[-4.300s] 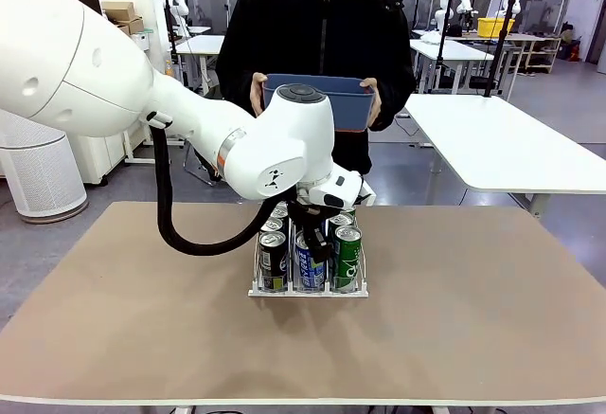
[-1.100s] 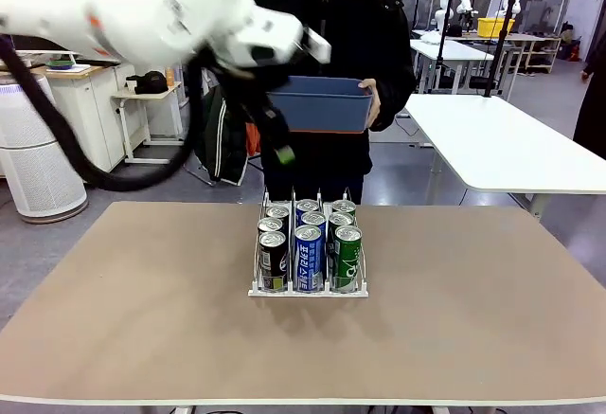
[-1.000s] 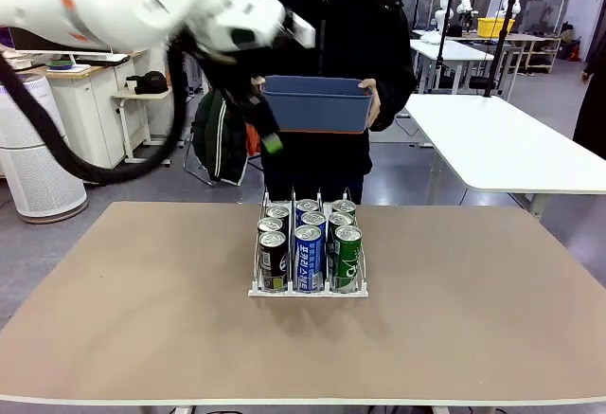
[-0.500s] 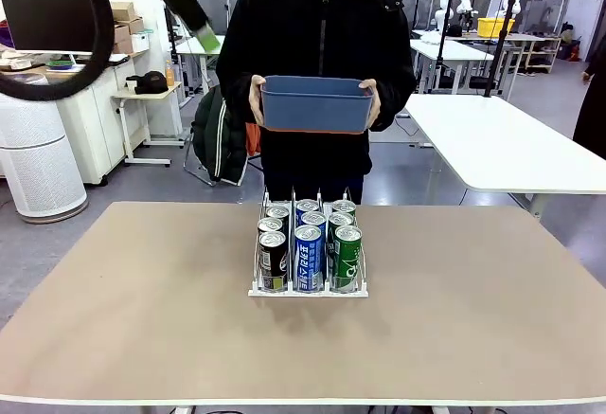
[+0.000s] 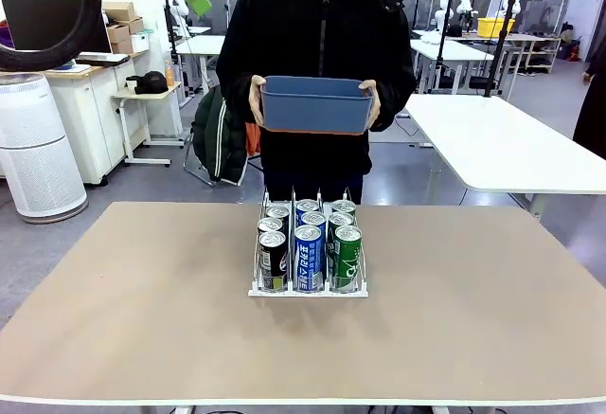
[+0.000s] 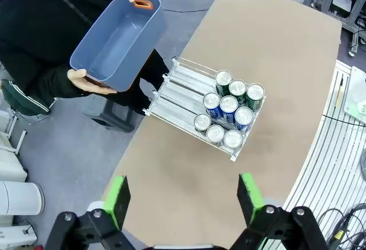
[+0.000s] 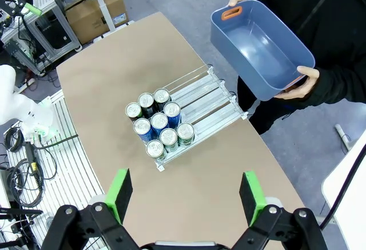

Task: Fill the beverage cans into the dispenser.
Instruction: Place the picked Ionic drink in the line of the Automatic Can Dispenser with the same cans.

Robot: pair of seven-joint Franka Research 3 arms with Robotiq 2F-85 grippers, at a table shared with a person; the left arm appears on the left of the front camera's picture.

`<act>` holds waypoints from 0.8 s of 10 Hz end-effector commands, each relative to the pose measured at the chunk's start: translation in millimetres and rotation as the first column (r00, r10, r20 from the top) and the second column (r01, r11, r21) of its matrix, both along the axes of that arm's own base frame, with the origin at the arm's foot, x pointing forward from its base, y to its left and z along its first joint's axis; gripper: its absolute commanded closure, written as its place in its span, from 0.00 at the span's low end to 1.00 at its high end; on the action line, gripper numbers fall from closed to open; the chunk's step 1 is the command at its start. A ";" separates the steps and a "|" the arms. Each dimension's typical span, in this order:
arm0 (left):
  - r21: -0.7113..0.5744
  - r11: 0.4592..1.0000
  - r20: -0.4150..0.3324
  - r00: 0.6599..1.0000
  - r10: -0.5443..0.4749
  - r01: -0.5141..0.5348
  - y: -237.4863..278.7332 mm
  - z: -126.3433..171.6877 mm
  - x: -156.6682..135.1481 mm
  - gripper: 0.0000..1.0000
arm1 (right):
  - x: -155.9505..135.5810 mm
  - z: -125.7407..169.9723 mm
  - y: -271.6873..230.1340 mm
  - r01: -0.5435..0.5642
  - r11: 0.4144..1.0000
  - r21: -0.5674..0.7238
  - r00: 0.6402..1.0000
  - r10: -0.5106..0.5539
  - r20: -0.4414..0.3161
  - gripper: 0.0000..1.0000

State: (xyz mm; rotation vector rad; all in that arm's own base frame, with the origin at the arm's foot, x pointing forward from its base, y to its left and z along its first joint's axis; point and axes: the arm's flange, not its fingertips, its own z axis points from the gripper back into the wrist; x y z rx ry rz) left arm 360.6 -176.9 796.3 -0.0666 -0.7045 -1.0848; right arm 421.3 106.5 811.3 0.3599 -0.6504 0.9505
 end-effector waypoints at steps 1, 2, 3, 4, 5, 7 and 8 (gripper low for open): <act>0.000 1.000 0.001 1.000 -0.001 0.001 -0.3 0.3 -0.5 0.00 | -0.9 -0.6 0.0 -0.001 1.000 0.000 1.000 0.001 -0.001 0.00; -0.120 0.993 -0.065 0.998 -0.006 -0.002 2.0 -10.3 11.2 0.00 | -0.9 -0.6 0.0 -0.001 1.000 0.000 1.000 0.001 -0.001 0.00; -0.140 0.989 -0.061 0.998 0.036 -0.044 16.2 -9.5 18.6 0.00 | -0.9 -0.6 0.0 -0.001 1.000 0.000 1.000 0.001 -0.001 0.00; -0.176 0.983 -0.048 0.998 0.039 -0.047 28.2 -1.8 22.2 0.00 | -0.9 -0.6 0.0 -0.001 1.000 0.000 1.000 0.001 -0.001 0.00; -0.197 0.979 -0.038 0.998 0.044 -0.051 35.3 3.6 27.3 0.00 | -0.9 -0.6 0.0 -0.001 1.000 0.000 1.000 0.001 -0.001 0.00; -0.204 0.977 -0.034 0.998 0.050 -0.056 44.5 13.0 26.3 0.00 | -0.9 -0.6 0.0 -0.001 1.000 0.000 1.000 0.001 -0.001 0.00; -0.216 0.975 -0.025 0.999 0.046 -0.050 44.3 14.7 28.5 0.00 | -0.9 -0.6 0.0 -0.001 1.000 0.000 1.000 0.001 -0.001 0.00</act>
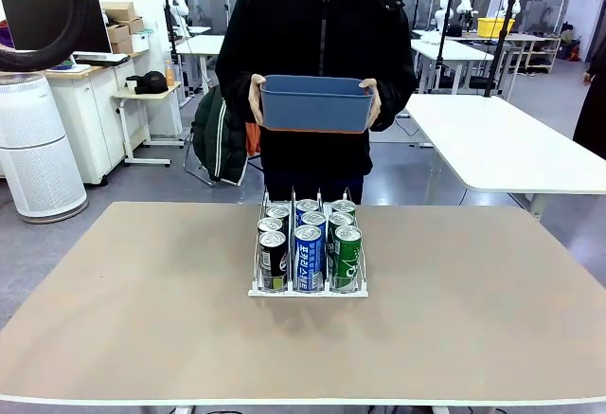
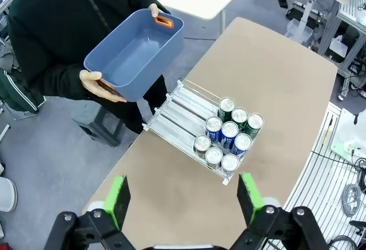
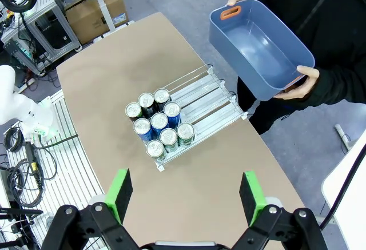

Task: Fill the beverage cans into the dispenser.
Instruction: Place the picked Ionic drink in the line of the Automatic Can Dispenser with the same cans.

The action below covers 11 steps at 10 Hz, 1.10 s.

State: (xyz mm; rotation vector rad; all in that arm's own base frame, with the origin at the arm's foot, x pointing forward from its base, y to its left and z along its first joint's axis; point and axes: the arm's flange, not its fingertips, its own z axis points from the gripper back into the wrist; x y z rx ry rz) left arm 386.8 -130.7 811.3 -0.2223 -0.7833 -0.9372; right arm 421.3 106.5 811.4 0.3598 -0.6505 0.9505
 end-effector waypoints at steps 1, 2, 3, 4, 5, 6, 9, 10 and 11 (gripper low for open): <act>-0.018 0.999 0.012 0.999 -0.030 0.030 -0.8 3.1 -0.1 0.00 | -0.9 -0.6 0.0 -0.001 1.000 0.000 1.000 0.001 -0.001 0.00; -0.021 0.999 0.016 0.999 -0.035 0.035 -1.0 5.4 -1.1 0.00 | -0.9 -0.6 0.0 -0.001 1.000 0.000 1.000 0.001 -0.001 0.00; -0.025 0.999 0.018 0.999 -0.032 0.032 -4.2 5.9 -1.0 0.00 | -0.9 -0.6 0.0 -0.001 1.000 0.000 1.000 0.001 -0.001 0.00; -0.032 0.999 0.013 0.999 -0.033 0.034 -6.5 7.3 -3.5 0.00 | -0.9 -0.6 0.0 -0.001 1.000 0.000 1.000 0.001 -0.001 0.00; -0.032 0.999 0.015 0.999 -0.036 0.037 -7.6 8.5 -4.3 0.00 | -0.9 -0.6 0.0 -0.001 1.000 0.000 1.000 0.001 -0.001 0.00; -0.032 0.999 0.016 0.999 -0.035 0.035 -8.1 8.4 -2.3 0.00 | -0.9 -0.6 0.0 -0.001 1.000 0.000 1.000 0.001 -0.001 0.00; -0.044 0.998 0.012 0.999 -0.036 0.036 -8.4 8.9 -3.2 0.00 | -0.9 -0.6 0.0 -0.001 1.000 0.000 1.000 0.001 -0.001 0.00; -0.038 0.998 -0.004 0.999 -0.045 0.045 -8.8 9.1 -3.0 0.00 | -0.9 -0.6 0.0 -0.001 1.000 0.000 1.000 0.001 -0.001 0.00; -0.017 1.000 0.012 1.000 -0.019 0.020 -9.0 8.5 -5.5 0.00 | -0.9 -0.6 0.0 -0.001 1.000 0.000 1.000 0.001 -0.001 0.00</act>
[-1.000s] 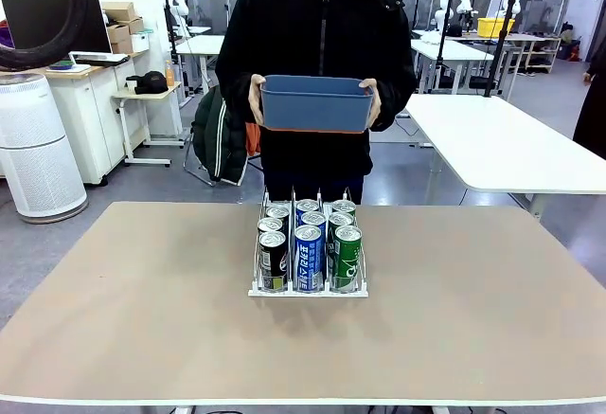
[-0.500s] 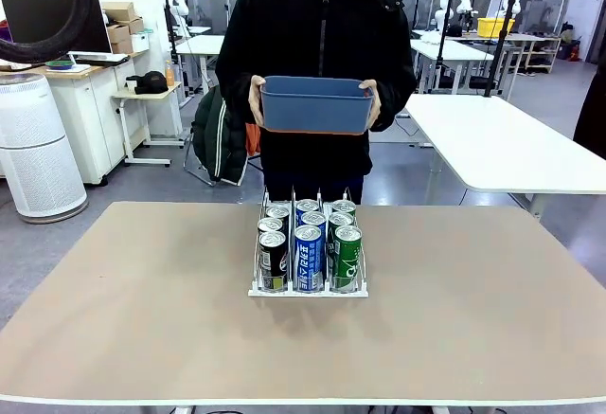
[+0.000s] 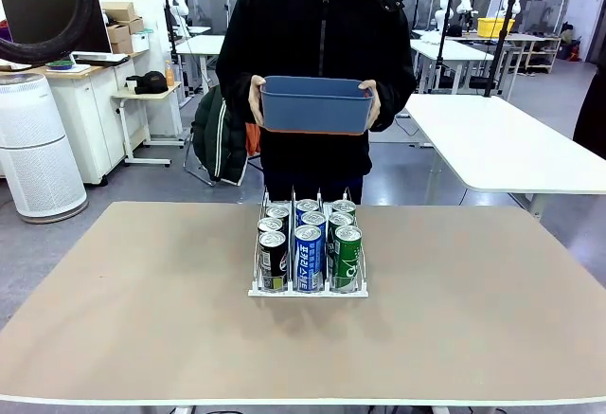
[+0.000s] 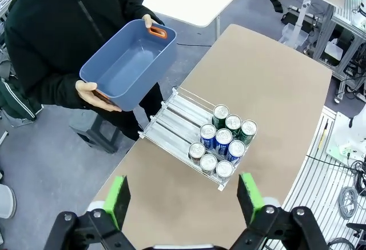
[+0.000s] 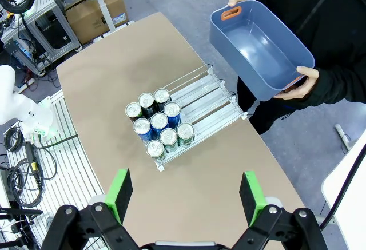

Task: Fill the beverage cans into the dispenser.
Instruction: Place the picked Ionic drink in the line of the Automatic Can Dispenser with the same cans.

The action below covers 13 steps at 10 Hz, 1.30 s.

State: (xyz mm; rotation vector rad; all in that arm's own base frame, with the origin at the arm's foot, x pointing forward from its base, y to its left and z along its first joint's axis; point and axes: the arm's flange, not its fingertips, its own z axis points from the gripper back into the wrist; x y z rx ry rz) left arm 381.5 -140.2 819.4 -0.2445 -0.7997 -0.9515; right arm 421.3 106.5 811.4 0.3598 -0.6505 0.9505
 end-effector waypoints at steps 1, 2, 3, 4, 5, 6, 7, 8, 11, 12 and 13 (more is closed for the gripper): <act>0.003 1.000 0.004 1.000 0.002 -0.002 0.5 0.4 -0.1 0.00 | -0.9 -0.6 0.0 -0.001 1.000 0.000 1.000 0.001 -0.001 0.00; 0.003 1.000 0.004 1.000 0.002 -0.002 0.5 0.4 -0.1 0.00 | -0.9 -0.6 0.0 -0.001 1.000 0.000 1.000 0.001 -0.001 0.00; 0.003 1.000 0.004 1.000 0.002 -0.002 0.5 0.4 -0.1 0.00 | -0.9 -0.6 0.0 -0.001 1.000 0.000 1.000 0.001 -0.001 0.00; 0.003 1.000 0.004 1.000 0.002 -0.002 0.5 0.4 -0.1 0.00 | -0.9 -0.6 0.0 -0.001 1.000 0.000 1.000 0.001 -0.001 0.00; 0.003 1.000 0.004 1.000 0.002 -0.002 0.5 0.4 -0.1 0.00 | -0.9 -0.6 0.0 -0.001 1.000 0.000 1.000 0.001 -0.001 0.00; 0.003 1.000 0.004 1.000 0.002 -0.002 0.5 0.4 -0.1 0.00 | -0.9 -0.6 0.0 -0.001 1.000 0.000 1.000 0.001 -0.001 0.00; 0.003 1.000 0.004 1.000 0.002 -0.002 0.5 0.4 -0.1 0.00 | -0.9 -0.6 0.0 -0.001 1.000 0.000 1.000 0.001 -0.001 0.00; 0.003 1.000 0.004 1.000 0.002 -0.002 0.5 0.4 -0.1 0.00 | -0.9 -0.6 0.0 -0.001 1.000 0.000 1.000 0.001 -0.001 0.00; 0.003 1.000 0.004 1.000 0.002 -0.002 0.5 0.4 -0.1 0.00 | -0.9 -0.6 0.0 -0.001 1.000 0.000 1.000 0.001 -0.001 0.00; 0.003 1.000 0.004 1.000 0.002 -0.002 0.5 0.4 -0.1 0.00 | -0.9 -0.6 0.0 -0.001 1.000 0.000 1.000 0.001 -0.001 0.00; 0.003 1.000 0.004 1.000 0.002 -0.002 0.5 0.4 -0.1 0.00 | -0.9 -0.6 0.0 -0.001 1.000 0.000 1.000 0.001 -0.001 0.00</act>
